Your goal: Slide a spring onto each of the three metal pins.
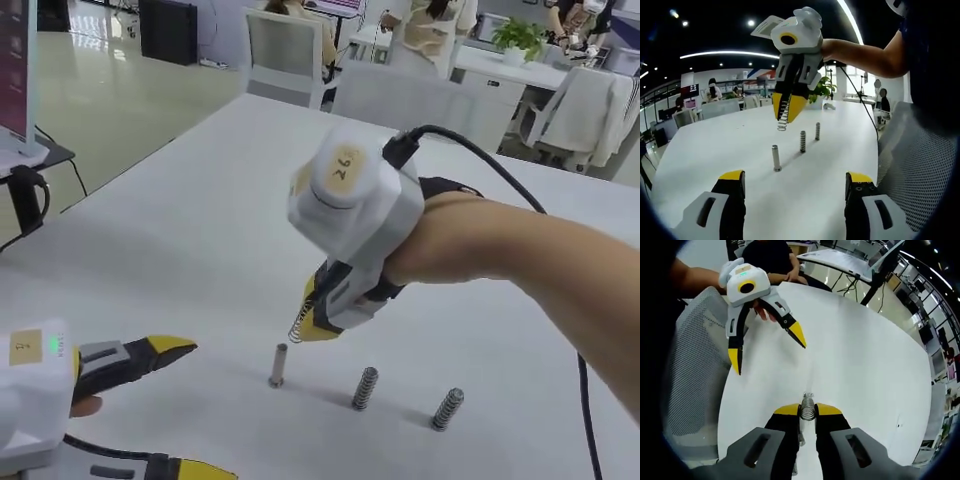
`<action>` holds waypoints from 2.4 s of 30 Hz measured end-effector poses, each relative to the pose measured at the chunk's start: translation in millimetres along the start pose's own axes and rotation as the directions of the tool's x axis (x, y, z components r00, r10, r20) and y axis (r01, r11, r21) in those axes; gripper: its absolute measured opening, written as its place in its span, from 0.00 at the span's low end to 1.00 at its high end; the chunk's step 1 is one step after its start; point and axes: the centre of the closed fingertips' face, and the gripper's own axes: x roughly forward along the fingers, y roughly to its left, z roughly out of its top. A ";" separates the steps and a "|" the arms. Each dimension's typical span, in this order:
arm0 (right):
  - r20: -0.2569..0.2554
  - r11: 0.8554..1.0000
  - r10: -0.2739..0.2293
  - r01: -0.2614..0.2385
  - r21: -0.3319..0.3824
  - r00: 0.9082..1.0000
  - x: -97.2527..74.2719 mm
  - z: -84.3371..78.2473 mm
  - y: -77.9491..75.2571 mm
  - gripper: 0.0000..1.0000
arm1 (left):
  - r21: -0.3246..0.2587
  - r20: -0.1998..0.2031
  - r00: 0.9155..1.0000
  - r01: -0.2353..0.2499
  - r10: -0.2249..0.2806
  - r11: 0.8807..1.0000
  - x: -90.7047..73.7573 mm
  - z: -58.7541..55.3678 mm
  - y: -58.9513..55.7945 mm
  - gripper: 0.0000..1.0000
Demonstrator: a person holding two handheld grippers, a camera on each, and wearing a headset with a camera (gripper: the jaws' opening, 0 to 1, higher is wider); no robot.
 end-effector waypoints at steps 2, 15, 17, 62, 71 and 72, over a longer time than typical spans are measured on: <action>-0.006 1.000 0.005 -0.005 -0.002 1.000 3.1 0.2 -0.6 0.09 | -0.001 -0.001 1.000 -0.001 0.001 1.000 -0.3 -0.7 0.2 0.79; -0.028 0.999 0.034 -0.034 -0.004 0.999 23.7 0.5 -4.8 0.09 | 0.001 -0.006 1.000 -0.009 0.009 1.000 -2.5 -3.1 0.9 0.80; -0.034 0.999 0.036 -0.036 -0.005 0.999 26.0 -0.7 -5.2 0.09 | 0.002 -0.007 1.000 -0.010 0.010 1.000 -3.1 -3.2 1.1 0.80; -0.110 0.996 0.086 -0.083 0.035 0.990 82.0 -17.3 0.5 0.09 | -0.004 -0.019 1.000 -0.005 0.005 1.000 -3.1 -6.9 2.7 0.76; -0.105 0.994 0.100 -0.094 0.059 0.989 86.7 -18.5 3.2 0.09 | -0.003 -0.025 1.000 -0.006 0.006 1.000 -4.8 -6.5 3.0 0.76; -0.104 0.994 0.101 -0.096 0.059 0.989 87.0 -18.6 3.5 0.09 | -0.002 -0.026 1.000 -0.005 0.005 1.000 -4.8 -6.7 2.9 0.75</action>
